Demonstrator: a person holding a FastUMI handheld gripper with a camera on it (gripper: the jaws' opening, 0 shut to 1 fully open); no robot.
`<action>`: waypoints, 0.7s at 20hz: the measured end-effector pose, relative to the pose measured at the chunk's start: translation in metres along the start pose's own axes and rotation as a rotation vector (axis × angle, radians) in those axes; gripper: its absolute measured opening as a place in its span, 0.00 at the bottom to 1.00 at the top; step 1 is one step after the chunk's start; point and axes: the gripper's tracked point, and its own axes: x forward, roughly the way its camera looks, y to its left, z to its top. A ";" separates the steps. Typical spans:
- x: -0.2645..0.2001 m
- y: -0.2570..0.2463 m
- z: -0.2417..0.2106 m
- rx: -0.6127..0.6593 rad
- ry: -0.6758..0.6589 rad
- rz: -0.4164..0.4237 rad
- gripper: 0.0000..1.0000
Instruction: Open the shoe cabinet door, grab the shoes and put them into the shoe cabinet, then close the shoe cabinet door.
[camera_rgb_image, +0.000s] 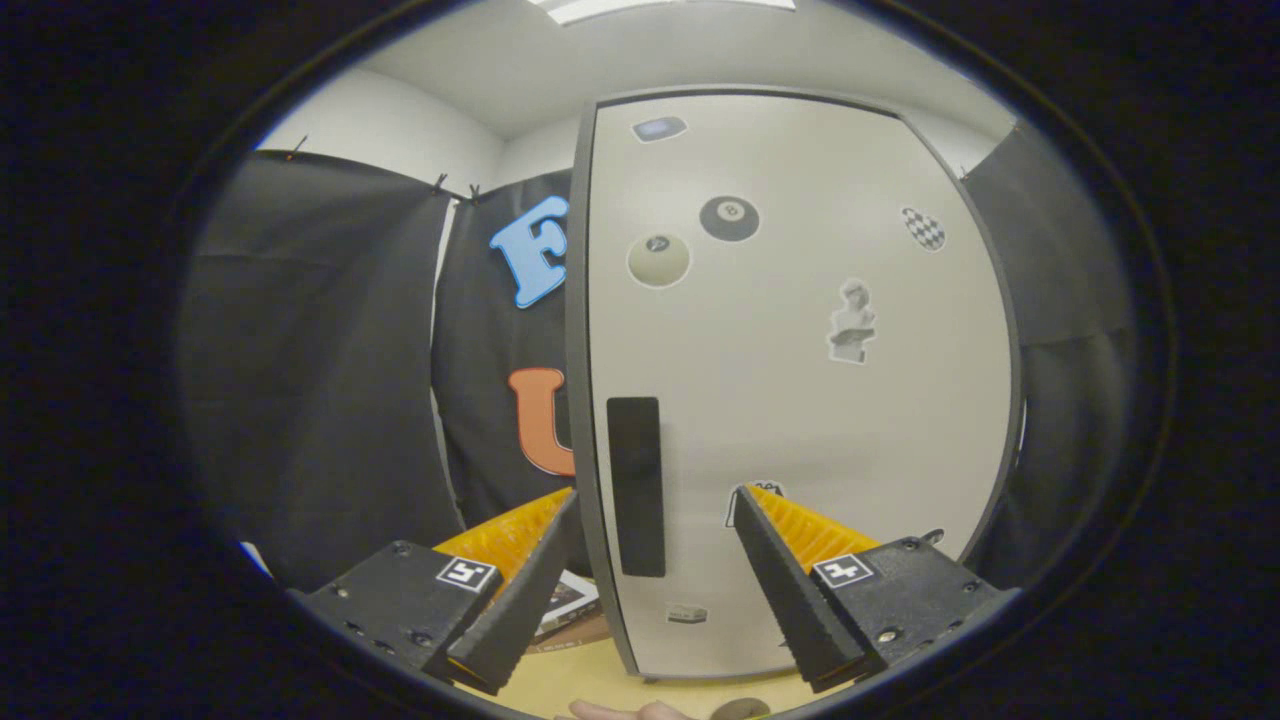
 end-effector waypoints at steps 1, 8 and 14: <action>0.010 -0.002 -0.001 0.018 0.022 -0.018 0.98; 0.039 0.012 0.003 -0.040 0.055 0.006 0.40; 0.042 0.010 -0.003 -0.052 0.071 -0.028 0.38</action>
